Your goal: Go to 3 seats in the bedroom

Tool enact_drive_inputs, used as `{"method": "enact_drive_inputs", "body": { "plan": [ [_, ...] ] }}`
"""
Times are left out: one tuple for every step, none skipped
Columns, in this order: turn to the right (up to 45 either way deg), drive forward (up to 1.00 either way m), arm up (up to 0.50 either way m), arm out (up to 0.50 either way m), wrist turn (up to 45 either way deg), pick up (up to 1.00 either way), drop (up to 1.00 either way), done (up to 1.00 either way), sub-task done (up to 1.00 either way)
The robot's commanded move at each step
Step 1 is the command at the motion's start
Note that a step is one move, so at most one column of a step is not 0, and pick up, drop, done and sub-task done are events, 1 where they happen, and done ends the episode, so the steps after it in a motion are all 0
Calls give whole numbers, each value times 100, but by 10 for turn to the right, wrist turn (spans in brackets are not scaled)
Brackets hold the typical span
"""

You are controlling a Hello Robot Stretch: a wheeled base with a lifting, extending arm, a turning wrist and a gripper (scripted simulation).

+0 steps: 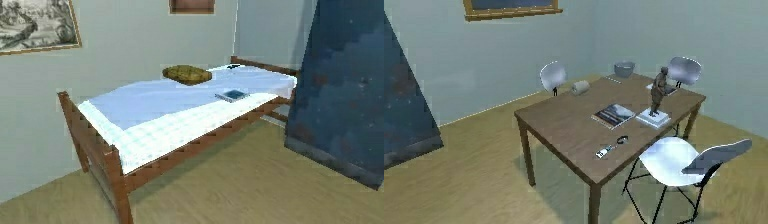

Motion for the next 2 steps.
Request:
{"method": "enact_drive_inputs", "body": {
  "plan": [
    [0,25,0,0,0,0,0,0,0],
    [450,0,0,0,0,0,0,0,0]
  ]
}}
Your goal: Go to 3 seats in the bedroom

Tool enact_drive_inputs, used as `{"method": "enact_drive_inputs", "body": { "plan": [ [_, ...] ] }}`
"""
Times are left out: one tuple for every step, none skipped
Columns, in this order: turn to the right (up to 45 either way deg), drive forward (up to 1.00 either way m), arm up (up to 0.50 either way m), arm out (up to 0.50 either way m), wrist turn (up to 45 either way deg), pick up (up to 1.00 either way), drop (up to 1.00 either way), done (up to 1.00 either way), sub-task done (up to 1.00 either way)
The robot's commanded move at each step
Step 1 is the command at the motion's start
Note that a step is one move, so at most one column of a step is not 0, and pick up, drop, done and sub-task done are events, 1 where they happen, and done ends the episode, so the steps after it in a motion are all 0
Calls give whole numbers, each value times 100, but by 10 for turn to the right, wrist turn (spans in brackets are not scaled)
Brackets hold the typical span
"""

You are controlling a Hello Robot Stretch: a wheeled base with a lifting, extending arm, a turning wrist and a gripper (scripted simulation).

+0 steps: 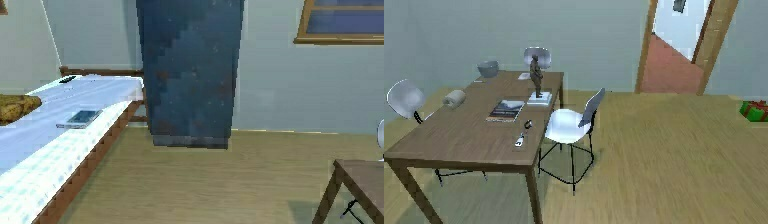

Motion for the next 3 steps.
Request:
{"method": "enact_drive_inputs", "body": {
  "plan": [
    [30,0,0,0,0,0,0,0,0],
    [0,100,0,0,0,0,0,0,0],
    [0,20,0,0,0,0,0,0,0]
  ]
}}
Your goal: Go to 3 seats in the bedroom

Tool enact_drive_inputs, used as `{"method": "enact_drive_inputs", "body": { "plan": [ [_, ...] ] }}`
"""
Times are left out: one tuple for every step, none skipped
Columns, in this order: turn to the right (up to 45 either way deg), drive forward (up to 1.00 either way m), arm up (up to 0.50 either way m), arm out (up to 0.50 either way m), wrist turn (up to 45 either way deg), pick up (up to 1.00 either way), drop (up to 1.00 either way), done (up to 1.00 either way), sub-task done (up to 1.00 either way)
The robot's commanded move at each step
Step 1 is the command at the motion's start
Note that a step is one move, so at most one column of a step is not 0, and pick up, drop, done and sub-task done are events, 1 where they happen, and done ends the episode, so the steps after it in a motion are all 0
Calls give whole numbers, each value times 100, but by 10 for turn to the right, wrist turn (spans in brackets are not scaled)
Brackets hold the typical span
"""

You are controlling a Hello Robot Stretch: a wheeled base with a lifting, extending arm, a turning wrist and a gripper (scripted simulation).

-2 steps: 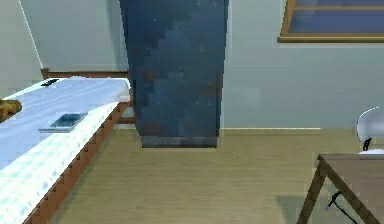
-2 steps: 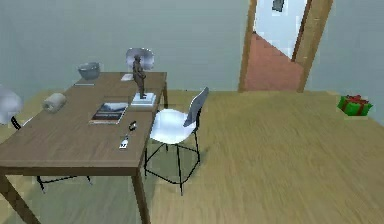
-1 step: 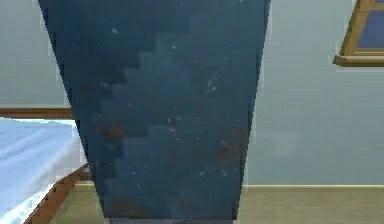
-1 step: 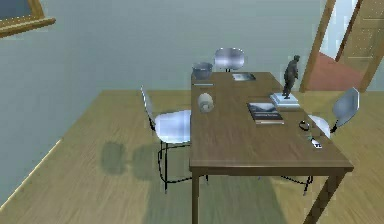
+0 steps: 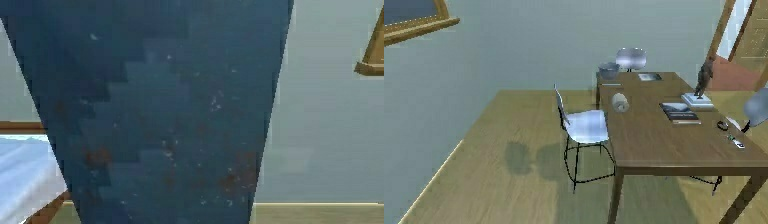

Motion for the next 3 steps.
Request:
{"method": "enact_drive_inputs", "body": {
  "plan": [
    [450,0,0,0,0,0,0,0,0],
    [30,0,0,0,0,0,0,0,0],
    [0,100,0,0,0,0,0,0,0]
  ]
}}
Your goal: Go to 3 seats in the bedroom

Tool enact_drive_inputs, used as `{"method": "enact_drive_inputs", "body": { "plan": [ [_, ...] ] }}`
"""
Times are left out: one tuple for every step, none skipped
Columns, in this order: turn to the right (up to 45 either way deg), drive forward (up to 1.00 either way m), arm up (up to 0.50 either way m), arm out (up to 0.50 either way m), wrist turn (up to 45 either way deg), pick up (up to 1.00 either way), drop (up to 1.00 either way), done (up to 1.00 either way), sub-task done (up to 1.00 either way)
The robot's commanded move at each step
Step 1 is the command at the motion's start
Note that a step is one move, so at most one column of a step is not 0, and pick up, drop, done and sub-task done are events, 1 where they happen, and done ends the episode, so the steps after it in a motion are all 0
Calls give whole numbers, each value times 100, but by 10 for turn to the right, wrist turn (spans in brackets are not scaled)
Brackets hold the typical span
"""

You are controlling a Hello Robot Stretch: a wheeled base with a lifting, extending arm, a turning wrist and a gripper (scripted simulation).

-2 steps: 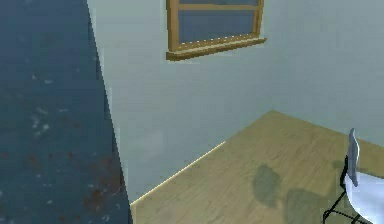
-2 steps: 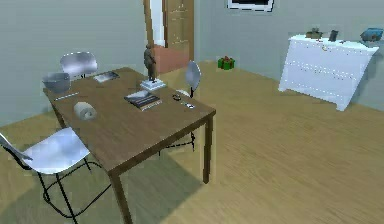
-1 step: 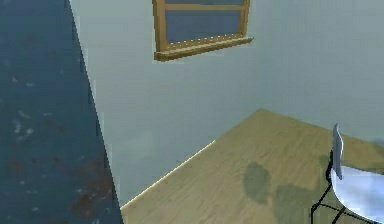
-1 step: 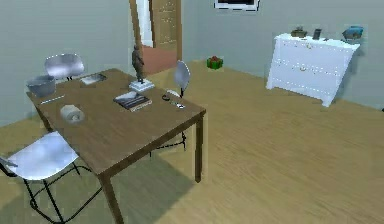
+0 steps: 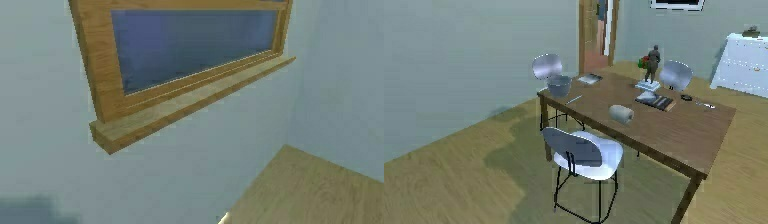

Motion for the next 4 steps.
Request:
{"method": "enact_drive_inputs", "body": {
  "plan": [
    [150,0,0,0,0,0,0,0,0],
    [0,15,0,0,0,0,0,0,0],
    [240,0,0,0,0,0,0,0,0],
    [0,90,0,0,0,0,0,0,0]
  ]
}}
